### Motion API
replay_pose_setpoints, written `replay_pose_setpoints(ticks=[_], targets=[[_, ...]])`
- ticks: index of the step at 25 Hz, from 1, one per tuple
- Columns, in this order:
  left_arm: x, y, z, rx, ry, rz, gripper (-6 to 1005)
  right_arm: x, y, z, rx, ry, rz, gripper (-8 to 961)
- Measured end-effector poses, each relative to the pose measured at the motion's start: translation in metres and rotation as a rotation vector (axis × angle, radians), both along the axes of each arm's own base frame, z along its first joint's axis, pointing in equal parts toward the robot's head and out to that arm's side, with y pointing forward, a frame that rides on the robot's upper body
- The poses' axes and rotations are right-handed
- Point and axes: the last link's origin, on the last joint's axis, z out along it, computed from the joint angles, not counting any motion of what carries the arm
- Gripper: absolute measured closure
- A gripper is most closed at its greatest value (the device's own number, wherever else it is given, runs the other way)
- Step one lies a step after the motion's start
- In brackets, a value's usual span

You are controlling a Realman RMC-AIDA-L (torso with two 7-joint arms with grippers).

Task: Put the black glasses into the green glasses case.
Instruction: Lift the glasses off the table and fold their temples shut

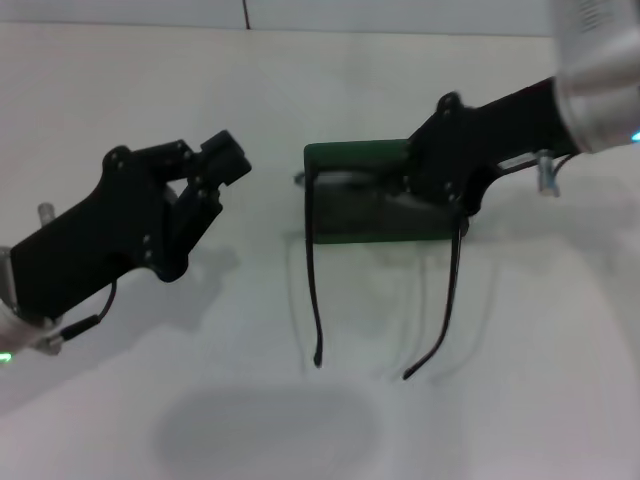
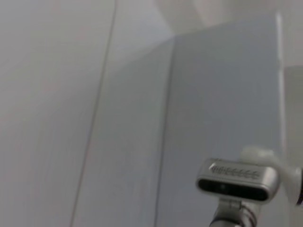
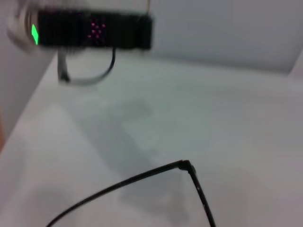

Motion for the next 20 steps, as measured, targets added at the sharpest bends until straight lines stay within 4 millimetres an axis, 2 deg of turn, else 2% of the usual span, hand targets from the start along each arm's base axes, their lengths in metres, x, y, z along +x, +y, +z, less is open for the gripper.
replay_pose_setpoints(ticks=[4, 8, 12, 20], targets=[[0.018, 0.006, 0.002, -0.013, -0.023, -0.111, 913, 0.009, -0.008, 0.020, 0.035, 0.188, -0.025, 897], [0.032, 0.010, 0.003, -0.034, -0.038, -0.201, 947, 0.010, -0.016, 0.026, 0.039, 0.318, -0.017, 897], [0.049, 0.015, -0.006, -0.088, -0.030, -0.286, 955, 0.019, -0.026, 0.037, 0.065, 0.475, -0.019, 897], [0.062, 0.020, -0.017, -0.146, -0.029, -0.329, 957, 0.023, -0.029, 0.032, 0.019, 0.551, -0.020, 896]])
